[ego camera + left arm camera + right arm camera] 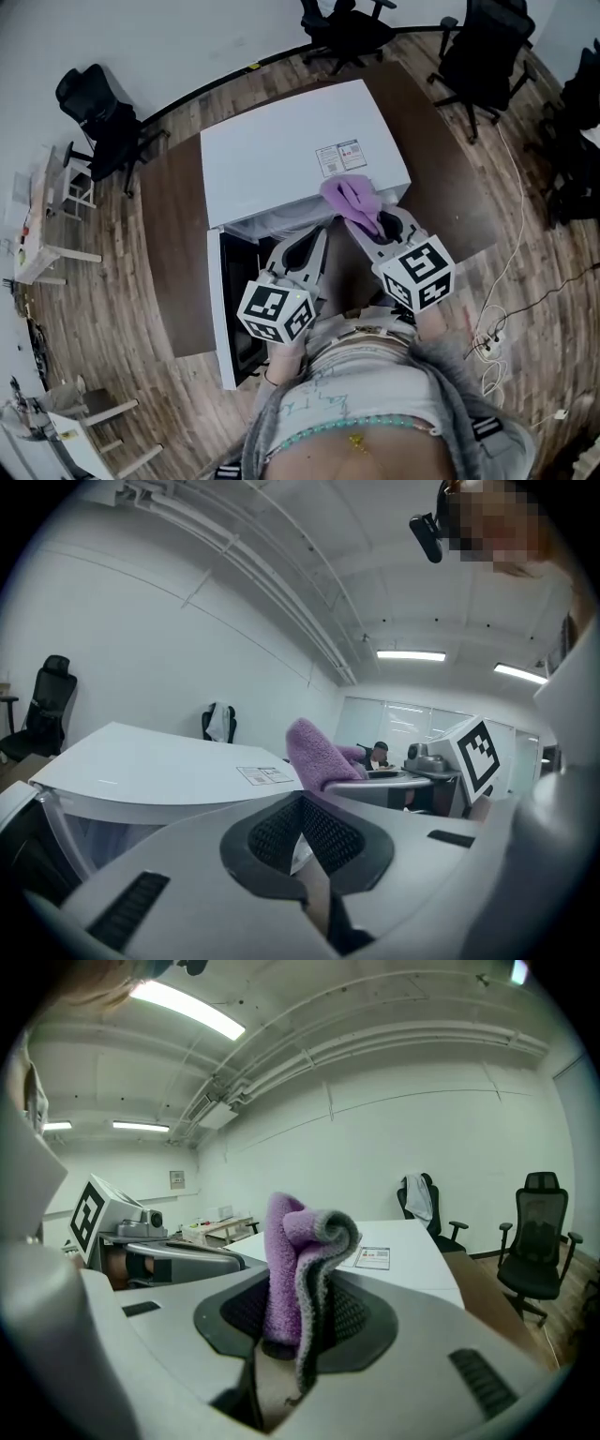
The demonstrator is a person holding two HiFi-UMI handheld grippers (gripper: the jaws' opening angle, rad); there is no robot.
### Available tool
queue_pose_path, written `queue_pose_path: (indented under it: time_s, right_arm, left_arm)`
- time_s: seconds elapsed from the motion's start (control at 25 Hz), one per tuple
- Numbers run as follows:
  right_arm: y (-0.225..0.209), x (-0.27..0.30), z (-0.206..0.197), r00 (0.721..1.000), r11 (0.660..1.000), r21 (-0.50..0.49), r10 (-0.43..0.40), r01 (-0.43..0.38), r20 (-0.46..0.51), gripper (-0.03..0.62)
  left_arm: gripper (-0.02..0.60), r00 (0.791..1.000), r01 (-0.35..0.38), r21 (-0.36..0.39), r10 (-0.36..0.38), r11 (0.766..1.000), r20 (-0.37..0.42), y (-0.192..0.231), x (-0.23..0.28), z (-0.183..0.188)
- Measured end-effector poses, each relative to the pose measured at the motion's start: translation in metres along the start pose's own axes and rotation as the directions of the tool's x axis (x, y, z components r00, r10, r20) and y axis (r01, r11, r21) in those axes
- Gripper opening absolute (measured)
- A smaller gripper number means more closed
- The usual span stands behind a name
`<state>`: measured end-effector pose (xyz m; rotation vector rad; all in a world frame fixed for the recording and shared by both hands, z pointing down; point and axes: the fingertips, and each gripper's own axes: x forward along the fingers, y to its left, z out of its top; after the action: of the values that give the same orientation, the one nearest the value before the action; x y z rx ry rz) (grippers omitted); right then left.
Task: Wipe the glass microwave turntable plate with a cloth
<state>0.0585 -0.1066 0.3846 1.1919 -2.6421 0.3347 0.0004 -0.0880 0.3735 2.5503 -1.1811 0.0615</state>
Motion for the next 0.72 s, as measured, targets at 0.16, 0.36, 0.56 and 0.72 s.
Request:
queue_pose_path:
  time_s: [0.16,0.36,0.56,0.72]
  right_arm:
    - [0.007,0.015,0.004,1.000,1.000,-0.013,-0.001,0.001,-0.010,0.120]
    - [0.023,0.040,0.003,1.000,1.000,-0.021,0.008,-0.009,-0.027,0.120]
    - [0.035,0.061,0.002,0.999,1.000,-0.028,-0.004,0.003,-0.045,0.120]
    - [0.038,0.065,-0.001,0.997,0.999,-0.025,-0.046,0.045,-0.057,0.120]
  left_arm:
    - [0.011,1.000,0.017,-0.036,-0.017,0.999,-0.006,0.016,-0.004,-0.004]
    - [0.011,1.000,-0.005,-0.068,0.005,0.998,0.004,0.046,-0.017,-0.007]
    - [0.011,1.000,-0.021,-0.041,0.021,0.999,-0.006,0.070,-0.026,-0.013]
    - [0.011,0.999,-0.019,-0.054,0.017,0.998,-0.038,0.084,-0.034,-0.025]
